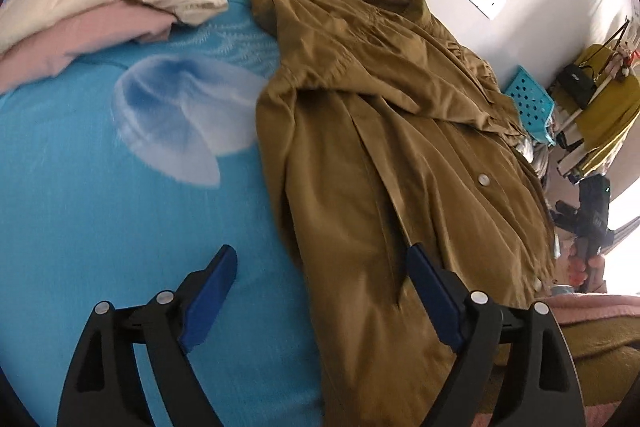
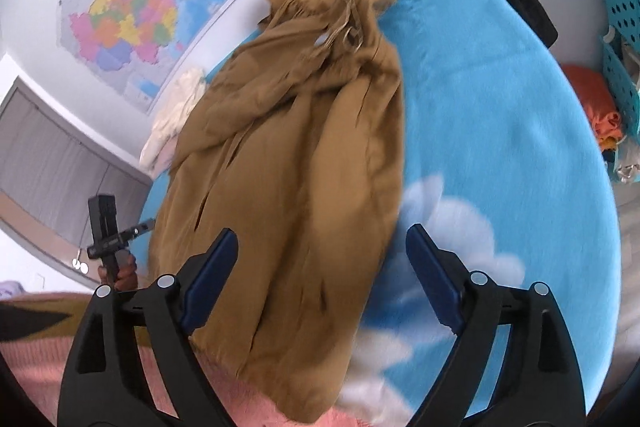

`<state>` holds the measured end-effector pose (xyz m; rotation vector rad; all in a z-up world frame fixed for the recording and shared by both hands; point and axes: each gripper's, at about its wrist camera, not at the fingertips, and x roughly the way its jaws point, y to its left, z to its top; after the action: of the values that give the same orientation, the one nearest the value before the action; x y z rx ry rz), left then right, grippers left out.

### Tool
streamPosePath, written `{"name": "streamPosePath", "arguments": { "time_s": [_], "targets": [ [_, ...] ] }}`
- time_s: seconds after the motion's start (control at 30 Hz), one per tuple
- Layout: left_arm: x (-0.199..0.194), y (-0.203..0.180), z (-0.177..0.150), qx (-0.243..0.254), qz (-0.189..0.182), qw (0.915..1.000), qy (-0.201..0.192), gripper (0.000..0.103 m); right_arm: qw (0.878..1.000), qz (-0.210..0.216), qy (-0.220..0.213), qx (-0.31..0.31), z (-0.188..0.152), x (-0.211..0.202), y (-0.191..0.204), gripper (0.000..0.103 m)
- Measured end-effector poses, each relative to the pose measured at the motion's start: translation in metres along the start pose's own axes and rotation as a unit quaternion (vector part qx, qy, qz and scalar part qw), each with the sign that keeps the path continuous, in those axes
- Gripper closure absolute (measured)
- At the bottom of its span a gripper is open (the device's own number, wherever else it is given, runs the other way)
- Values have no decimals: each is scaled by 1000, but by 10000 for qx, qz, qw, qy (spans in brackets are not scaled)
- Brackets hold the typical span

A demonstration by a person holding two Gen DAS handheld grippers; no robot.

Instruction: Fold large clothes

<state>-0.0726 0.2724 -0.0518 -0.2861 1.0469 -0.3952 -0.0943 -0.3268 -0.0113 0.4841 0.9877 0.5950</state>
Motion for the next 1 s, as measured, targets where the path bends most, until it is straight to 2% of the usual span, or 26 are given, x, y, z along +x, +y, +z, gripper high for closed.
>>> {"name": "streamPosePath", "arguments": {
  "time_s": [0.27,0.53,0.63,0.67,0.7,0.73,0.77,0.8,0.87,1.0],
  "targets": [
    [-7,-19,-34,104,-609,9979,206,6,9996,19,216,-199,-28,-5,19,17],
    [6,-35,-40,-183,-1550,9875,241,6,9987,351,175,-335,-36,8,35,16],
    [12,-39,-36,-281,-1692,9850,158,6,9979,602,126,-211,-37,10,30,42],
    [13,-39,-35,-359,-1724,9843,85,8,9979,624,108,-165,-37,11,27,44],
    [15,-39,-34,-448,-1705,9843,-18,17,9980,615,86,-115,-37,12,23,52],
    [16,-39,-33,-451,-1591,9862,-48,24,9982,586,54,-78,-39,10,20,55],
    [18,-40,-31,-415,-1430,9888,-70,37,9985,551,55,-36,-39,10,19,60],
    [20,-41,-31,-367,-1270,9912,-102,49,9986,521,48,-7,-39,9,18,61],
    [21,-38,-29,-367,-1123,9930,-74,63,9988,480,45,-40,-43,7,18,60],
    [20,-33,-28,-378,-1026,9940,-53,69,9988,442,52,-220,-48,7,26,47]
  ]
}}
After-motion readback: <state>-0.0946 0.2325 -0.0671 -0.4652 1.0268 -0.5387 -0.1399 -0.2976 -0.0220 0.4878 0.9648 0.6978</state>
